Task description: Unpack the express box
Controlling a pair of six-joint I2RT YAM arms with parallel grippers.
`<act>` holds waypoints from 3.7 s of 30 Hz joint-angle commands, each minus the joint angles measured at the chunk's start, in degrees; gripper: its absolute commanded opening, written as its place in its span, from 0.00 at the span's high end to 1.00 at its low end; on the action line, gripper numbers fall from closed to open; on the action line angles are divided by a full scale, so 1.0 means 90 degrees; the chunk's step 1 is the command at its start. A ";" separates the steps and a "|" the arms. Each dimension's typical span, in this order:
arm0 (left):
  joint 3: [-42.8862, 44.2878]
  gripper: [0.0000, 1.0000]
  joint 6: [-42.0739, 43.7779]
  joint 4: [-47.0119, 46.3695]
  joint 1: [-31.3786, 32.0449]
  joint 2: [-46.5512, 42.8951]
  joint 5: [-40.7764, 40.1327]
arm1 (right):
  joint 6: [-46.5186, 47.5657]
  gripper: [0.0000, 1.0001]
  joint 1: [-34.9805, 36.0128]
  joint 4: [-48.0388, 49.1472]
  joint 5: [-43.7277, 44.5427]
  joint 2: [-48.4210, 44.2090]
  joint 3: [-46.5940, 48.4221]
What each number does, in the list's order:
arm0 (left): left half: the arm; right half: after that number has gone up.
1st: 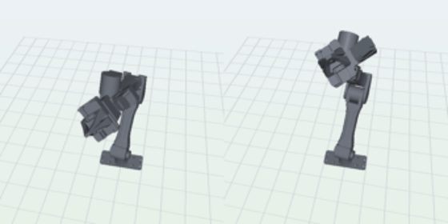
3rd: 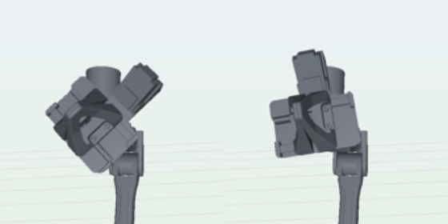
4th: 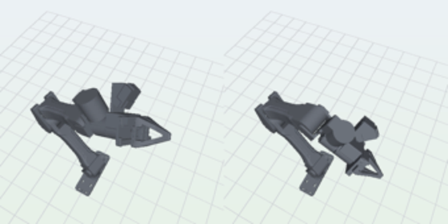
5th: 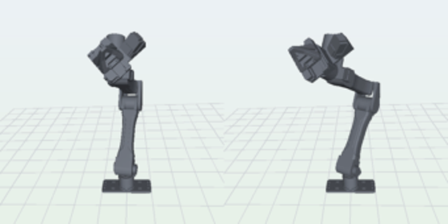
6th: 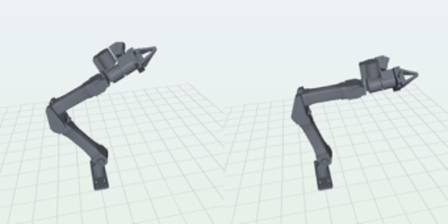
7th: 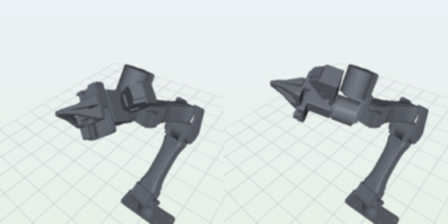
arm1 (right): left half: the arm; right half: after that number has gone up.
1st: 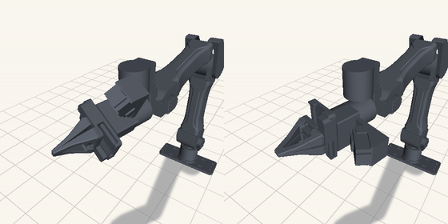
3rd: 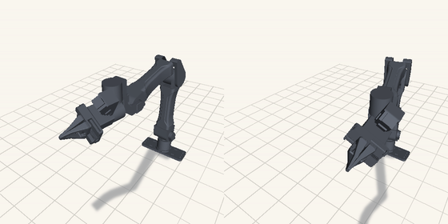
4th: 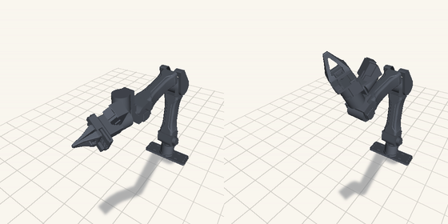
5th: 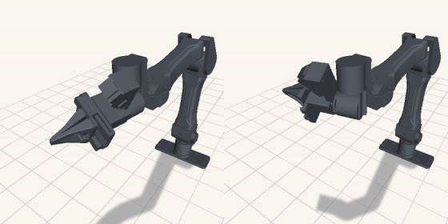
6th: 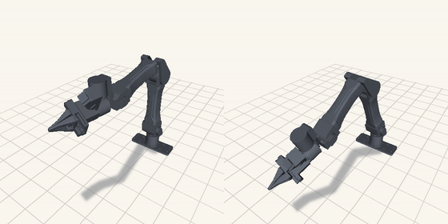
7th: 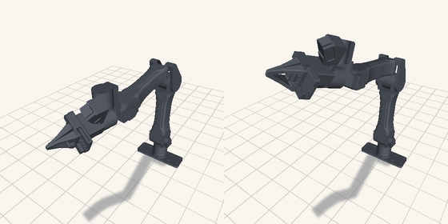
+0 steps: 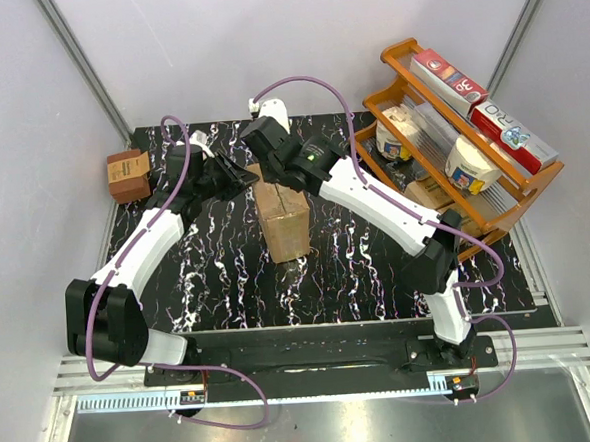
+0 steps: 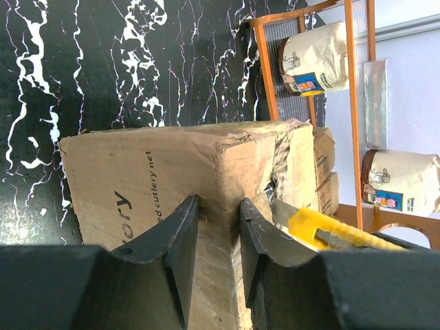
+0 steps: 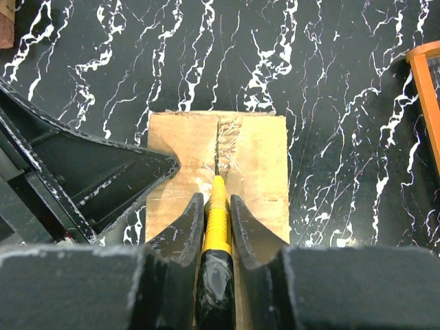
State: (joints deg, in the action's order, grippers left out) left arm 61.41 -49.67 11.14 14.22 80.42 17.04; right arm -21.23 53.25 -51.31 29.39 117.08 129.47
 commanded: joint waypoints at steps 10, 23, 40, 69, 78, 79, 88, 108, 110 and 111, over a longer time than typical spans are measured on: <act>-0.0270 0.90 -0.0087 0.0813 0.0071 0.0068 -0.0447 | -0.0365 1.00 0.0176 -0.0197 -0.0110 -0.0518 -0.0274; -0.0339 0.93 -0.0262 0.0862 0.0090 0.0019 -0.0770 | -0.0824 1.00 0.0352 -0.0285 -0.0394 -0.1319 -0.1104; -0.0378 0.94 -0.0340 0.0852 0.0149 0.0009 -0.0819 | -0.1254 1.00 0.0460 -0.0324 -0.0716 -0.1866 -0.1993; -0.0504 0.94 -0.0409 0.0765 0.0227 -0.0108 -0.0858 | -0.1635 1.00 0.0460 -0.0129 -0.0873 -0.2500 -0.2891; -0.0524 0.71 -0.0321 0.0677 0.0237 -0.0176 -0.0458 | -0.1127 1.00 0.0460 0.0857 -0.0882 -0.2803 -0.3642; -0.0515 0.63 -0.0215 0.0677 0.0237 -0.0195 -0.0380 | -0.1117 1.00 0.0450 0.0944 -0.0892 -0.2813 -0.3730; -0.0397 0.23 0.0343 0.0579 0.0227 -0.0420 0.0733 | -0.0981 1.00 0.0450 0.1218 -0.0834 -0.2804 -0.3995; -0.1129 0.15 0.0773 0.0472 0.0237 -0.1328 0.1818 | -0.0776 1.00 0.0450 0.1209 -0.0638 -0.2628 -0.3624; -0.1227 0.20 0.0753 0.0394 0.0256 -0.1319 0.1866 | -0.0756 1.00 0.0450 0.1209 -0.0619 -0.2569 -0.3556; -0.1237 0.22 0.0744 0.0374 0.0276 -0.1299 0.1867 | -0.0756 1.00 0.0450 0.1209 -0.0619 -0.2550 -0.3536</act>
State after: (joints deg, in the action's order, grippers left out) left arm 51.27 -43.55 16.73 16.16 70.17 31.51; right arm -29.67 56.69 -38.33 22.48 92.07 95.94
